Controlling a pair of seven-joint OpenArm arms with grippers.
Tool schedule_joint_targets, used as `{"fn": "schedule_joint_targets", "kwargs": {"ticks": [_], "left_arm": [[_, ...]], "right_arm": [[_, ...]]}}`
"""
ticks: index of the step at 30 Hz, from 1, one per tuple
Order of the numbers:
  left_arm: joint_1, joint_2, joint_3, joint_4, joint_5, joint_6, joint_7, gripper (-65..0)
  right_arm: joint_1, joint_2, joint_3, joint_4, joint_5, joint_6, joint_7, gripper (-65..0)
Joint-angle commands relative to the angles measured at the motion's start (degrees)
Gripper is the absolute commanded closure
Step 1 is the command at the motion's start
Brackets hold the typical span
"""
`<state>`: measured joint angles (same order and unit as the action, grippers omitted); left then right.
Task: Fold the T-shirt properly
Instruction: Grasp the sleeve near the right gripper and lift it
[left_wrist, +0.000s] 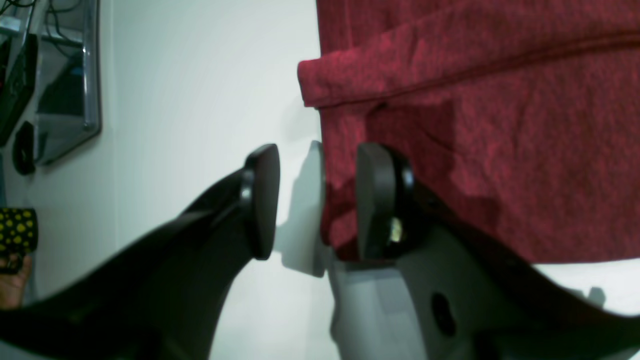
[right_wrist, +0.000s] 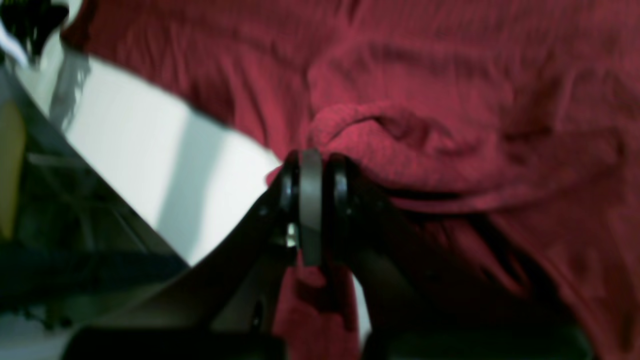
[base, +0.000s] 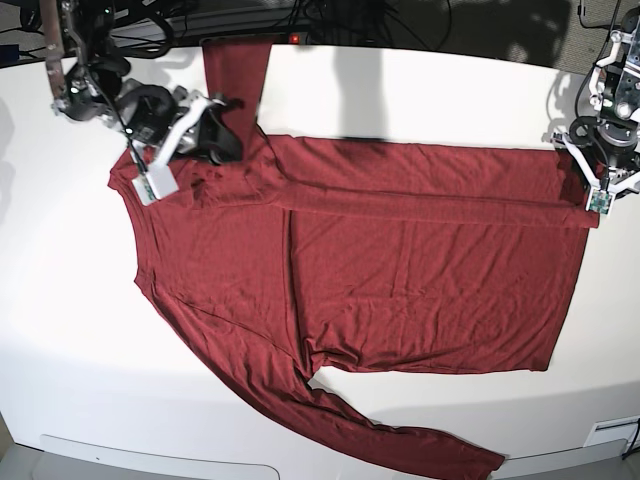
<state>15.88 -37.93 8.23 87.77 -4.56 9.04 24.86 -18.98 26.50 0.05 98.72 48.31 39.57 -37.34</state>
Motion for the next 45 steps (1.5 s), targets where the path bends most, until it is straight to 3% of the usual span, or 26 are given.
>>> {"fn": "schedule_joint_targets", "kwargs": {"ticks": [1, 13, 23, 29, 30, 33, 36, 45], "left_arm": [[-0.13, -1.14, -0.70, 0.85, 0.42, 0.81, -0.70, -24.5], [3.04, -1.14, -0.70, 0.85, 0.55, 0.72, -2.34, -24.5], [3.69, -1.11, -0.70, 0.85, 0.42, 0.68, -2.19, -24.5], [6.49, -1.14, -0.70, 0.85, 0.42, 0.61, -2.51, -21.5], [7.15, -1.14, -0.70, 0.85, 0.44, 0.61, -2.80, -21.5], [8.63, -1.11, -0.70, 0.85, 0.44, 0.66, -3.72, -21.5], [9.09, -1.11, -0.70, 1.42, 0.37, 0.66, -3.41, -21.5], [12.41, -1.09, -0.70, 11.45, -2.03, 0.63, -2.16, -21.5]], "right_arm": [[1.64, -0.11, -1.25, 0.85, 0.81, 0.43, 0.94, 0.0], [12.41, -13.14, -14.23, 0.83, -13.05, 0.43, 0.74, 0.0], [15.65, -23.41, -15.02, -5.55, -23.02, 0.43, 1.60, 0.0], [18.51, -23.98, -15.02, -7.93, -22.53, 0.43, 1.62, 0.0], [19.06, -23.98, -15.02, -7.93, -22.14, 0.43, 1.62, -3.9], [20.68, -23.98, -15.02, -7.93, -19.02, 0.43, 1.57, -24.1], [22.10, -23.96, -15.02, -7.93, -16.26, 0.43, 1.44, -35.2], [25.24, -23.67, -14.78, -7.87, -14.67, 0.43, -7.02, -36.2]]}}
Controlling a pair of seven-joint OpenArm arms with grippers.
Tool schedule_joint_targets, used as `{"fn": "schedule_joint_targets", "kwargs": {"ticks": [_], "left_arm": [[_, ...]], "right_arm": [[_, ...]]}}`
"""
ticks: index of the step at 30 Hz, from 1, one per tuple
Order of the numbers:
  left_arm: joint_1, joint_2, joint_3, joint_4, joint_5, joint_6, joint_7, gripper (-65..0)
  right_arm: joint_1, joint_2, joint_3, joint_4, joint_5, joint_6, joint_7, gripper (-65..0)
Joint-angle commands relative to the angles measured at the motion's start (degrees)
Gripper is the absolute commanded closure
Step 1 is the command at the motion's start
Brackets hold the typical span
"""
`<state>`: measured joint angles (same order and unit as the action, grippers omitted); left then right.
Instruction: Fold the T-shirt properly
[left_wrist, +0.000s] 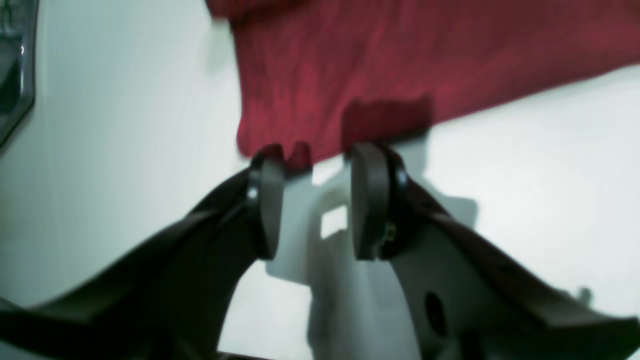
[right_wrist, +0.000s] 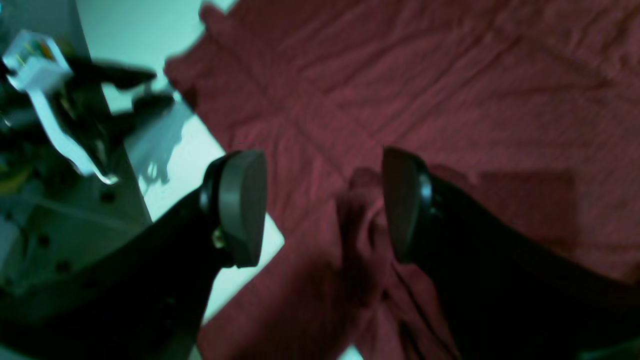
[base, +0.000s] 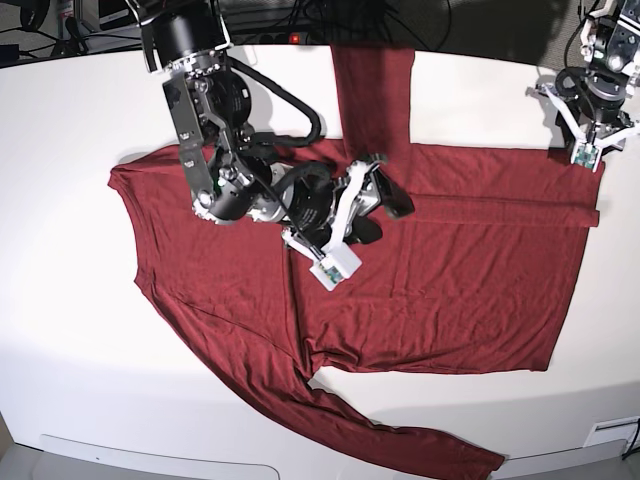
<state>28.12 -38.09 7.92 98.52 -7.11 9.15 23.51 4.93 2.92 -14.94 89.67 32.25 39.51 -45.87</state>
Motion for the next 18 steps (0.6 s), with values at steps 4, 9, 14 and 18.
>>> {"fn": "schedule_joint_targets", "kwargs": {"ticks": [4, 9, 14, 18], "left_arm": [[4.07, -0.68, -0.37, 7.37, 0.13, 0.48, -0.44, -21.5], [6.29, 2.73, -0.37, 11.96, -2.19, -4.31, -0.90, -21.5], [5.99, 8.92, -0.39, 11.93, -5.38, -14.21, -3.48, -21.5], [5.99, 12.31, -0.37, 11.93, -7.41, -22.14, -2.56, -21.5]], "right_arm": [[2.21, 0.13, 4.63, 1.70, 1.44, 0.49, -2.12, -36.1], [2.23, 5.09, 11.69, 2.32, 5.86, 0.49, -3.58, -36.0], [2.16, 12.81, 15.45, 3.06, 10.60, 0.49, -9.44, -36.0], [2.16, 17.86, 17.84, 3.21, 15.28, 0.49, -11.47, -36.0]]}}
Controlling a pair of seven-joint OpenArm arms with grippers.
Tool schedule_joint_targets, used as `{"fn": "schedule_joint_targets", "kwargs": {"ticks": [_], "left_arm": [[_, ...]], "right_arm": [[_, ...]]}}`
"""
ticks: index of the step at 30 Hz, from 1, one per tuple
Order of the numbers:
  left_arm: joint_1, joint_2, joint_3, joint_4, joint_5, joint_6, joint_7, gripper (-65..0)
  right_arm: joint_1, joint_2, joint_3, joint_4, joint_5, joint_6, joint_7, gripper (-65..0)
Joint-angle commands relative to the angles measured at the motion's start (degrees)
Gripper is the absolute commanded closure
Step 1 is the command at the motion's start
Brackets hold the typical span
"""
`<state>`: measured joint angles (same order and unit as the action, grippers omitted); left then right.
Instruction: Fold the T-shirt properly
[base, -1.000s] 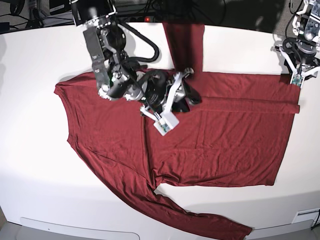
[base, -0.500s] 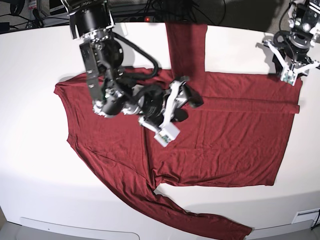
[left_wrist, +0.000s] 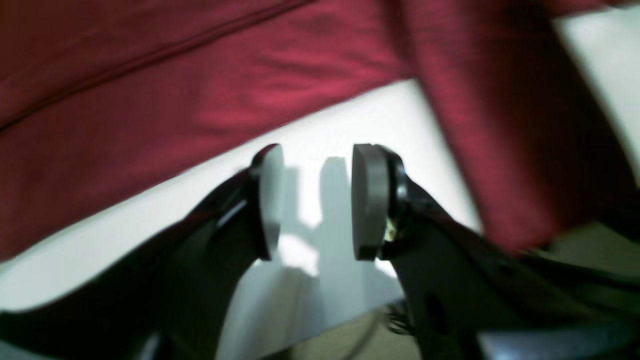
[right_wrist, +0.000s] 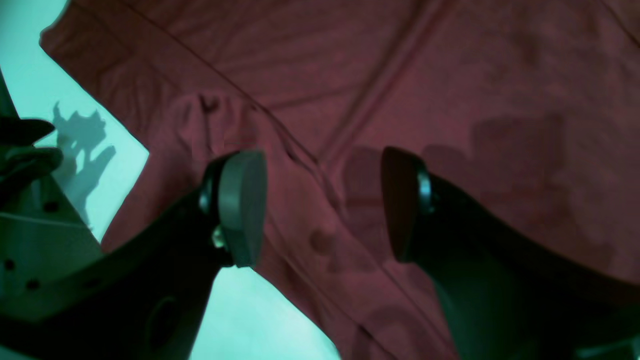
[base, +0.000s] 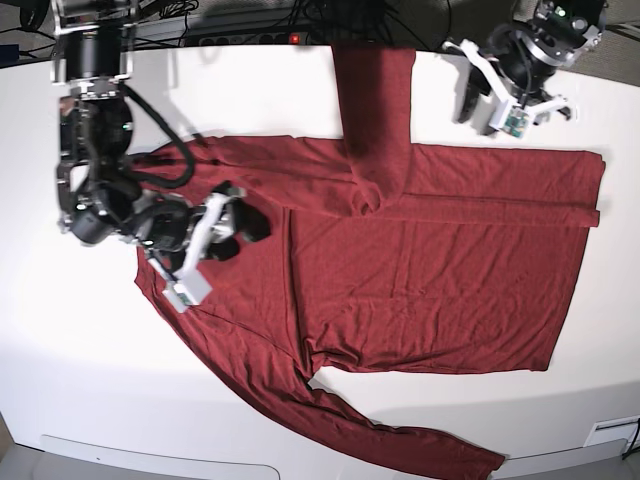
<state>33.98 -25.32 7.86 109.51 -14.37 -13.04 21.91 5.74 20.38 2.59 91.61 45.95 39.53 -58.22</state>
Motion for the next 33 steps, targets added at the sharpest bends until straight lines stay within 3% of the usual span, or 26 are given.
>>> {"fn": "schedule_joint_targets", "kwargs": {"ticks": [1, 3, 8, 13, 18, 22, 26, 33], "left_arm": [[0.11, 0.07, -0.31, 0.92, -1.92, -2.84, -0.39, -21.5], [0.13, 0.90, -0.31, 0.63, -3.26, -7.56, 0.22, -21.5], [0.11, 1.20, -0.26, -0.96, -3.89, -8.24, 0.37, -21.5], [0.00, 3.39, -0.22, -6.12, -4.85, -10.82, 0.57, -21.5], [0.04, 7.10, -0.22, -9.68, -4.81, -16.81, 3.23, -21.5], [0.20, 9.03, -0.22, -9.79, -4.92, -19.45, 3.91, -21.5], [0.17, 9.75, -0.22, -9.79, -6.84, -20.94, 7.15, -21.5], [0.35, 9.77, -0.22, -9.79, -7.80, -20.96, 7.19, -21.5]], "right_arm": [[1.36, 1.33, 1.01, 1.27, 2.67, 0.47, 0.63, -36.0], [1.36, 2.86, 2.40, 1.29, 4.55, 0.47, 0.22, -36.0], [1.36, 5.22, 5.29, 1.29, 9.53, 0.47, -1.46, -36.0], [1.38, 5.51, 6.62, 1.40, 12.00, 0.47, -2.73, -36.0], [1.38, 5.51, 6.62, 1.40, 11.93, 0.47, -3.15, -36.0], [1.38, 5.51, 6.62, 1.40, 11.96, 0.47, -3.13, -36.0], [1.40, 5.51, 6.62, 1.40, 11.96, 0.47, -3.13, -36.0], [1.40, 5.49, 6.62, 1.40, 12.04, 0.47, -3.13, -36.0]]}}
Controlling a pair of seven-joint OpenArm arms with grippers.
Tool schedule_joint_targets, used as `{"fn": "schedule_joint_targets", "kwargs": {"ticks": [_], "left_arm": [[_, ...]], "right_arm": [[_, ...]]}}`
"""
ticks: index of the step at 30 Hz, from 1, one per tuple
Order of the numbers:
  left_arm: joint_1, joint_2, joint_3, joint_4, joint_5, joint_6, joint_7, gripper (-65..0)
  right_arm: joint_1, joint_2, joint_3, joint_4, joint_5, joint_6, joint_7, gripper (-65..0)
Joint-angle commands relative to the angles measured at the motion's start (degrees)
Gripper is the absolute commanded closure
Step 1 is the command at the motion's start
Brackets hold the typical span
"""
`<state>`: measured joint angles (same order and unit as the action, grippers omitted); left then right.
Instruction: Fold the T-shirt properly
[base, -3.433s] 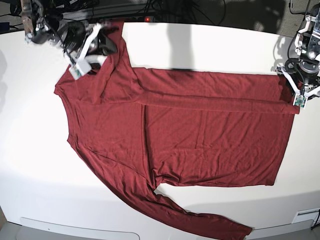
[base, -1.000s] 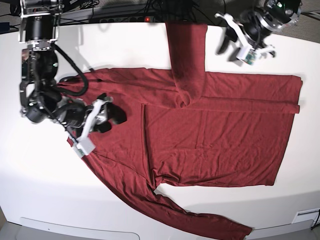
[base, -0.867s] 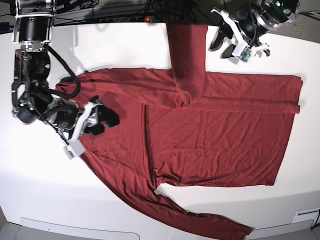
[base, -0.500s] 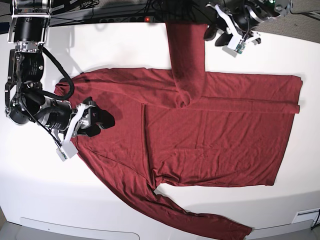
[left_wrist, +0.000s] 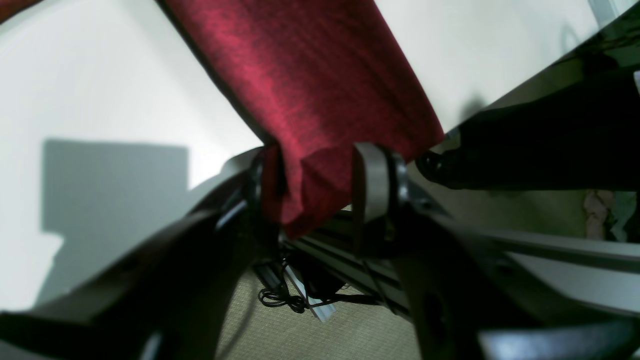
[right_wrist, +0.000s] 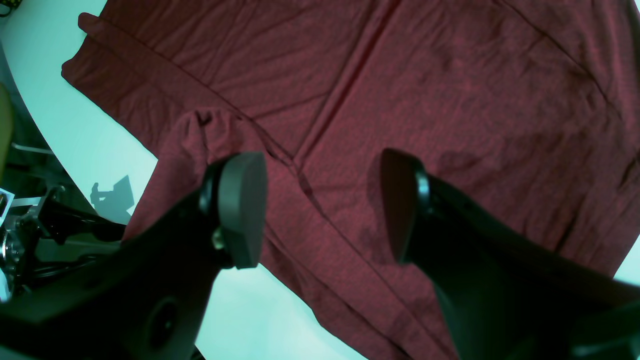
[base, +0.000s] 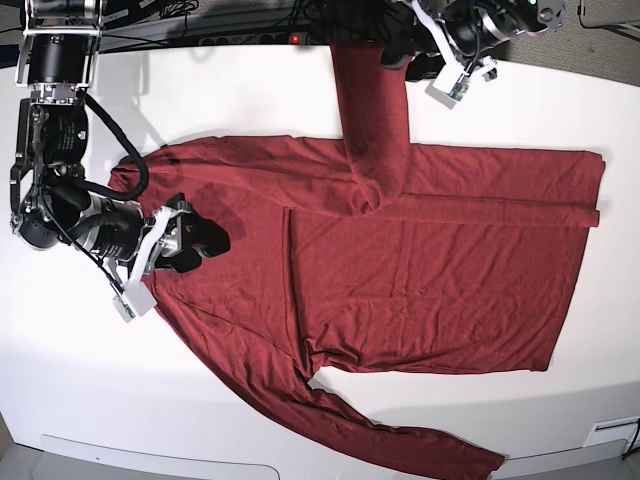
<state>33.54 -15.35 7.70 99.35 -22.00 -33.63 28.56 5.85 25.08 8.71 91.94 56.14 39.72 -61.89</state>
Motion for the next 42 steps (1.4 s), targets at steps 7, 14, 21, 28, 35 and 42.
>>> {"fn": "schedule_joint_targets", "kwargs": {"ticks": [7, 14, 21, 28, 35, 42], "left_arm": [[0.68, 0.39, -0.07, 0.37, 3.45, -0.42, -0.11, 0.0], [-1.22, -0.07, -5.29, 0.50, 8.94, -0.26, -3.56, 0.0], [-8.46, -0.07, -14.53, 0.50, 9.73, -0.24, -2.73, 0.0], [-16.35, -0.07, -17.14, 0.50, 17.46, 0.87, -1.97, 0.0], [-22.67, -0.59, -17.14, 0.50, 22.69, 1.05, 0.15, 0.0], [-24.85, -4.46, -17.14, 0.48, 22.47, 2.60, 0.17, 0.0]], "right_arm": [[1.29, 0.79, 0.50, 1.07, 3.06, 0.28, -0.42, -36.0], [1.27, 0.79, 0.50, 1.07, 3.06, 0.28, -2.60, -28.6], [1.25, 0.79, 0.50, 1.07, 3.04, 0.28, -3.72, -27.5], [1.25, 0.79, 0.50, 1.07, 3.04, 0.28, -3.72, -27.5], [1.25, 0.76, 0.50, 1.07, 2.99, 0.28, -3.76, -27.5], [1.25, 0.76, 0.48, 1.07, 3.02, 0.28, -3.76, -27.5]]}}
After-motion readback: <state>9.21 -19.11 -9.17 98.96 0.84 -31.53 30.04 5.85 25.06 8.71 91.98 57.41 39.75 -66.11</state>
